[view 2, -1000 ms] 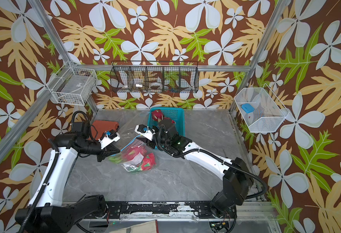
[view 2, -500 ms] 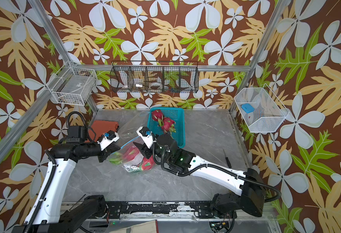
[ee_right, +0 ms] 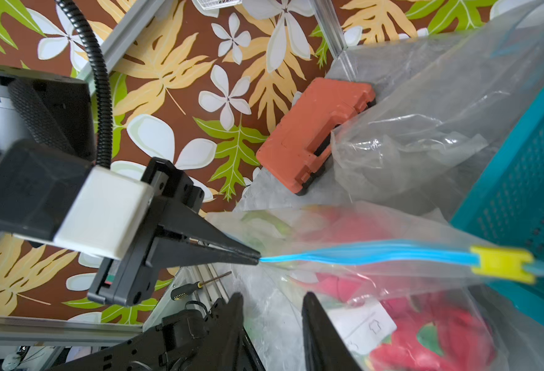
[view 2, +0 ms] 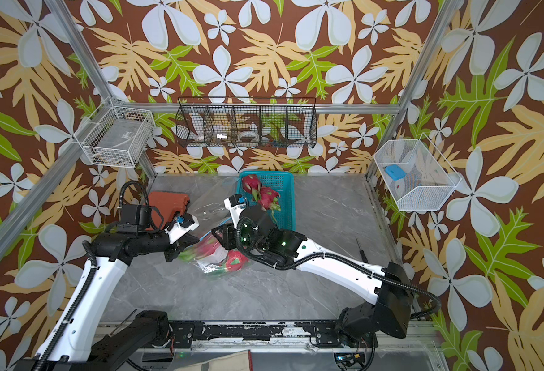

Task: Open the zip-top bag and take out the dragon fruit
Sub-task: Open the zipper of the food storage bag at the center of the board.

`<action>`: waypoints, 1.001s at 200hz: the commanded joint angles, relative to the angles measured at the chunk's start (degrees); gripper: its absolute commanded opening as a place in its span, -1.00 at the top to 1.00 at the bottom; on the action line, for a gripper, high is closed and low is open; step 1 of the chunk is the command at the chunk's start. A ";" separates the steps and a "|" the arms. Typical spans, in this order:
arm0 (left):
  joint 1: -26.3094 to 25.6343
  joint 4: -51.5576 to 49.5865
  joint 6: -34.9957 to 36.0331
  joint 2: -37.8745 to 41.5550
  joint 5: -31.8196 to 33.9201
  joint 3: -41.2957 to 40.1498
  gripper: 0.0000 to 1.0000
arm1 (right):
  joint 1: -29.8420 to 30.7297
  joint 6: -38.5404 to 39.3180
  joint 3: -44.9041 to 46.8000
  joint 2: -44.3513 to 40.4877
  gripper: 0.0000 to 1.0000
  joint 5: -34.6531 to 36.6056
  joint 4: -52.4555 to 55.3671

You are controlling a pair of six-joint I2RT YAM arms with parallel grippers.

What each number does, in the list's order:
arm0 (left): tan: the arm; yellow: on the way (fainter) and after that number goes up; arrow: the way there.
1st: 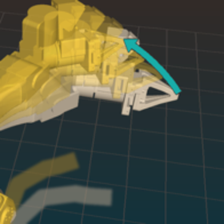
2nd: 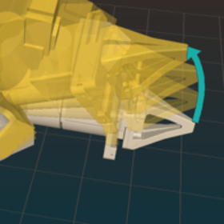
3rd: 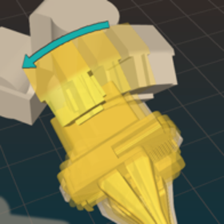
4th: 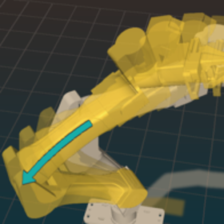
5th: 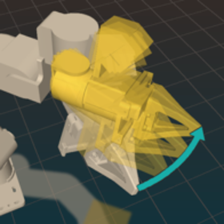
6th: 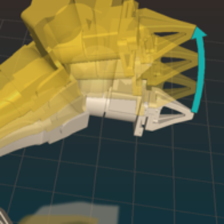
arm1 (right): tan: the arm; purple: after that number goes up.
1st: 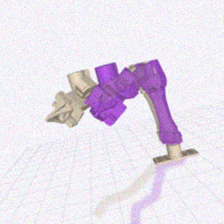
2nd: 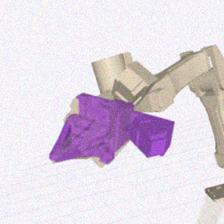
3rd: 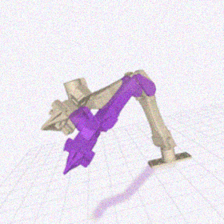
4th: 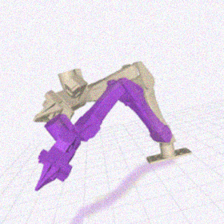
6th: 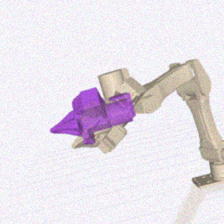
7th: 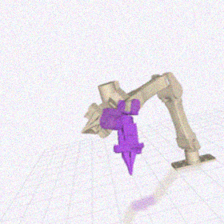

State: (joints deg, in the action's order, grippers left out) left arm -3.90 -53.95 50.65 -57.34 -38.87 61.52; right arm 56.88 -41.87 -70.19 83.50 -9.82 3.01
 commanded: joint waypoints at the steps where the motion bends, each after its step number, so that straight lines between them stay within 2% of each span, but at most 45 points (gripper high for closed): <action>1: -0.44 0.95 -0.51 0.19 0.38 -0.39 1.00 | -0.10 -3.14 3.13 -0.53 0.45 -2.14 -0.05; 18: -0.57 0.88 -0.50 0.30 0.46 -0.69 1.00 | -1.32 -5.20 5.71 0.46 0.47 -4.30 -5.40; 51: -0.82 0.87 -0.72 0.82 0.94 -1.05 1.00 | -3.25 -5.91 4.12 4.47 0.46 -8.53 -13.02; 91: -1.11 0.87 -0.42 0.50 1.61 -0.70 1.00 | -3.48 -4.72 4.36 6.18 0.32 -10.32 -18.29; 107: -1.11 0.87 -0.54 0.05 1.52 -0.36 1.00 | -3.86 -5.13 4.36 6.91 0.42 -10.05 -18.67; 129: -1.11 0.87 -0.84 0.11 1.52 0.23 1.00 | -4.15 -5.29 4.36 7.85 0.68 -9.60 -19.06; 160: -1.11 0.54 -0.83 0.39 2.02 0.88 1.00 | -4.41 -5.18 4.79 8.43 0.86 -9.78 -20.45; 200: -1.11 -0.01 -0.75 1.13 2.13 0.86 1.00 | -4.41 -5.42 4.62 8.69 0.93 -8.22 -19.50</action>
State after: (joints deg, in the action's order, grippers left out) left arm -4.93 -53.54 49.82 -56.71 -35.79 62.19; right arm 52.51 -47.27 -65.34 92.07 -19.46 -15.90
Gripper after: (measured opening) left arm 0.050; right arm 0.048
